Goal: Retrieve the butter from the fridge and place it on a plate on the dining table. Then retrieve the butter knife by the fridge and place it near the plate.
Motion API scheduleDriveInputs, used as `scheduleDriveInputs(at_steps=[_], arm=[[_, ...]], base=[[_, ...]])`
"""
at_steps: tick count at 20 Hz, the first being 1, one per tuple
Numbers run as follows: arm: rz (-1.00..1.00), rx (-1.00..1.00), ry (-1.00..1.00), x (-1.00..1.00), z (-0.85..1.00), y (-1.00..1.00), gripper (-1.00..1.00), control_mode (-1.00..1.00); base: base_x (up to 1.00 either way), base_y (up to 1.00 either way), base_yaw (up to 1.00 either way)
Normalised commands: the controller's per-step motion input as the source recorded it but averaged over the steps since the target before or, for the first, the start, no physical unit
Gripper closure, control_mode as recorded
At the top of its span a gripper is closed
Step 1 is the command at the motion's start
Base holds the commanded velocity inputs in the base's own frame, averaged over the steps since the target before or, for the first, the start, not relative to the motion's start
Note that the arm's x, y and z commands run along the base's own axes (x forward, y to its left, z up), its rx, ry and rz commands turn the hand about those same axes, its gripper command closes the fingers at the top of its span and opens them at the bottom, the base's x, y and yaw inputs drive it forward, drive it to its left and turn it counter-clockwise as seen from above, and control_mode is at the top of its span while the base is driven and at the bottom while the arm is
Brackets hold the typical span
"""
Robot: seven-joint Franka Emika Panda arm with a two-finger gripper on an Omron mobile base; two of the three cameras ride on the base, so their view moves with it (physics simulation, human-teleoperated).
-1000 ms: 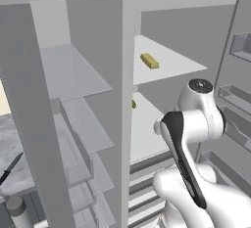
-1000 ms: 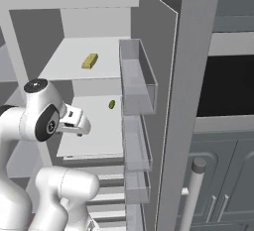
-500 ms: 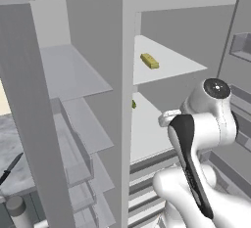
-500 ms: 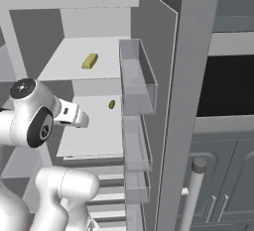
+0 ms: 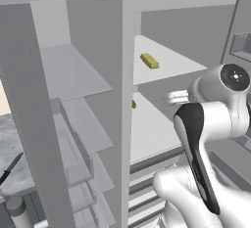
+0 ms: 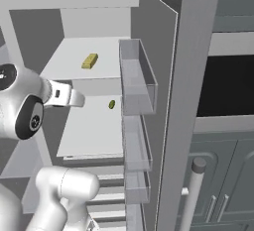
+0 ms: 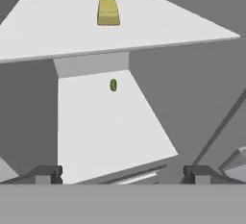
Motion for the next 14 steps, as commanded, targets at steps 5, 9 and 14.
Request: scheduleDriveInputs(at_steps=[5,9,14], arm=[[0.01,0.0,-0.14,0.0,0.64,0.0,-1.0,-1.0],[0.01,0.02,0.0,0.1,0.22,0.0,-1.0,-1.0],[0.0,0.02,0.0,0.34,0.12,0.0,-1.0,-1.0]], base=[[0.0,0.0,0.0],[0.0,0.0,0.0],[0.0,0.0,0.0]])
